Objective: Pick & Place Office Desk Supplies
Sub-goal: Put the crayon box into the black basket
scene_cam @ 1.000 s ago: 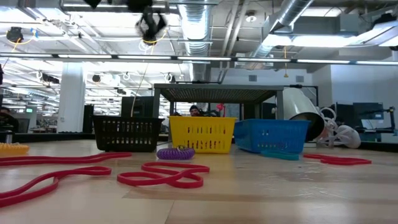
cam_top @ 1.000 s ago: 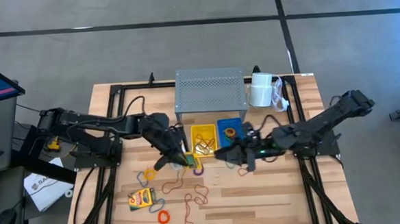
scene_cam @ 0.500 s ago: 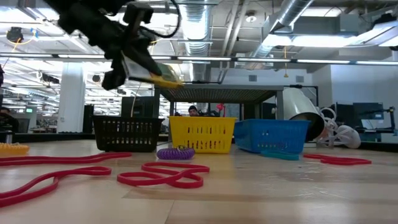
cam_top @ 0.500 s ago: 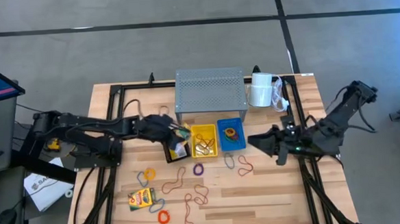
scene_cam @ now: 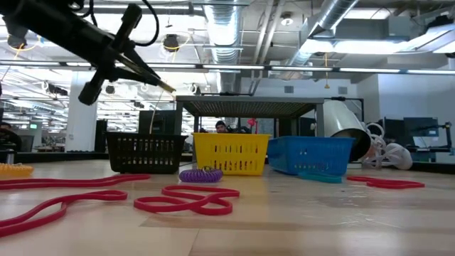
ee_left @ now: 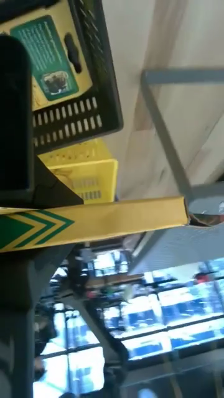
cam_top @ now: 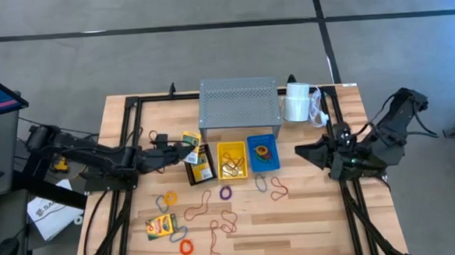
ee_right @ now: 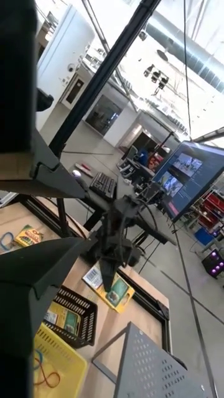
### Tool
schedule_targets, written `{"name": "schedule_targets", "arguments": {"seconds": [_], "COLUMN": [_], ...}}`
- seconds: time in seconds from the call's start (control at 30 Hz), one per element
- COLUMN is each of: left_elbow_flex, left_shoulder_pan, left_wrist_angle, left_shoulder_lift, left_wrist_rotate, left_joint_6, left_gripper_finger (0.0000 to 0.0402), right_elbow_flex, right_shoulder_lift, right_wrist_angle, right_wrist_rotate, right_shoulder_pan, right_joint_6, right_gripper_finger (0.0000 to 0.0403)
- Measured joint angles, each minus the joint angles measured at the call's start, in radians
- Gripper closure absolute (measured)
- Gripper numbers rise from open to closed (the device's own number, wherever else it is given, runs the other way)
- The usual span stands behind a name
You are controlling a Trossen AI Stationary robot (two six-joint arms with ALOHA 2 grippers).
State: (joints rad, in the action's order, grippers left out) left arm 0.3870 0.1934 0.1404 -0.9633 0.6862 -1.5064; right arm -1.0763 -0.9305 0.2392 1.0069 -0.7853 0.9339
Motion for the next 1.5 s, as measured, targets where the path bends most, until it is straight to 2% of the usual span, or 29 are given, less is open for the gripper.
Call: {"name": "schedule_targets", "arguments": {"seconds": [0.1,0.33,0.77,0.9,1.03,1.17,1.33,1.5], "left_elbow_flex": [-0.001,-0.001,-0.001,0.003,0.031,0.048,0.053,0.054], "left_shoulder_pan": [0.045,0.120,0.118,0.118,0.106,0.075,0.052,0.046], "left_wrist_angle": [-0.003,0.007,0.003,-0.002,-0.002,-0.044,-0.055,-0.053], "left_shoulder_lift": [-0.027,-0.122,-0.249,-0.262,-0.264,-0.264,-0.268,-0.284], "left_wrist_rotate": [0.050,0.061,0.065,0.059,0.034,0.013,-0.060,-0.090], "left_joint_6": [-0.073,-0.205,-0.307,-0.302,-0.198,-0.169,-0.100,-0.095], "left_gripper_finger": [0.0375,0.0376,0.0376,0.0376,0.0376,0.0376,0.0376,0.0376], "right_elbow_flex": [0.000,0.000,0.000,0.000,0.000,0.000,0.000,0.000], "right_shoulder_lift": [0.022,0.044,0.043,0.043,0.043,0.043,0.043,0.043], "right_wrist_angle": [0.027,0.075,0.090,0.103,0.116,0.124,0.124,0.124], "right_wrist_rotate": [0.000,-0.001,-0.011,-0.013,-0.014,-0.014,-0.017,-0.019], "right_shoulder_pan": [0.000,-0.001,-0.001,-0.001,-0.001,-0.001,-0.002,-0.015], "right_joint_6": [0.000,0.001,-0.002,-0.002,-0.001,0.001,0.000,0.000], "right_gripper_finger": [0.0292,0.0292,0.0292,0.0292,0.0292,0.0291,0.0291,0.0291]}}
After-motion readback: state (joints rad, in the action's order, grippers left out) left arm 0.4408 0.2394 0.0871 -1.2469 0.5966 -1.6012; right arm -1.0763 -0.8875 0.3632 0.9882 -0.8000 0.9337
